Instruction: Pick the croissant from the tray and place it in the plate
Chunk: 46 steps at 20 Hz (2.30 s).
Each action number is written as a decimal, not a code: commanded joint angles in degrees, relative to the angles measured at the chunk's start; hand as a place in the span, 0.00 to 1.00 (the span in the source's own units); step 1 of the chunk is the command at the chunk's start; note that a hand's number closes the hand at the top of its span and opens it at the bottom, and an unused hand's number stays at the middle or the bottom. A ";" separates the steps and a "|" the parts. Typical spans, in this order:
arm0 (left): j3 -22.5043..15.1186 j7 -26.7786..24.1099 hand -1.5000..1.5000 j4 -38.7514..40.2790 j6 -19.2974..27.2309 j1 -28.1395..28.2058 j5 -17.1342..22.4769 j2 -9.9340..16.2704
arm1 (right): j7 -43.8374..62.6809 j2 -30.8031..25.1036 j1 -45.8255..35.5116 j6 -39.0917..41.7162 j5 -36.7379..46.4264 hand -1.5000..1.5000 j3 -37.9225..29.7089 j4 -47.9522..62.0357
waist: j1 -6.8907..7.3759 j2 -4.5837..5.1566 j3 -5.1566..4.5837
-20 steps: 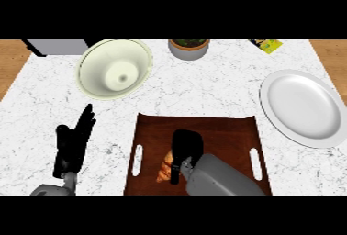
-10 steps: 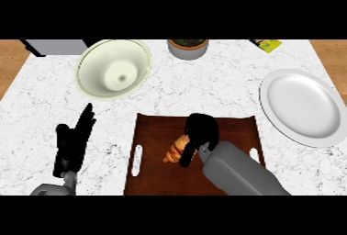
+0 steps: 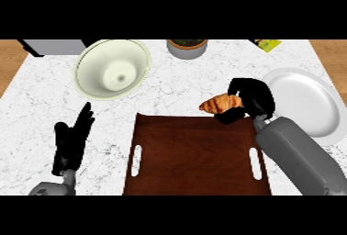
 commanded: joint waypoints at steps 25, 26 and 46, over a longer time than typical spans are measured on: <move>2.07 -0.40 0.50 0.37 -2.72 0.26 -3.65 -2.77 | -11.71 -8.24 0.88 -10.76 4.91 1.00 -29.76 12.90 | 0.76 0.14 -0.02; 3.00 1.95 0.50 -0.35 -4.06 -0.49 -2.06 -1.99 | -12.29 -9.49 1.16 -10.22 5.12 1.00 -30.29 14.43 | 0.76 0.15 -0.02; 4.28 2.56 0.50 -1.79 -4.63 -0.62 -2.84 -2.68 | -43.44 -12.14 -3.75 8.93 -4.48 0.00 -39.33 41.51 | 1.15 0.28 0.08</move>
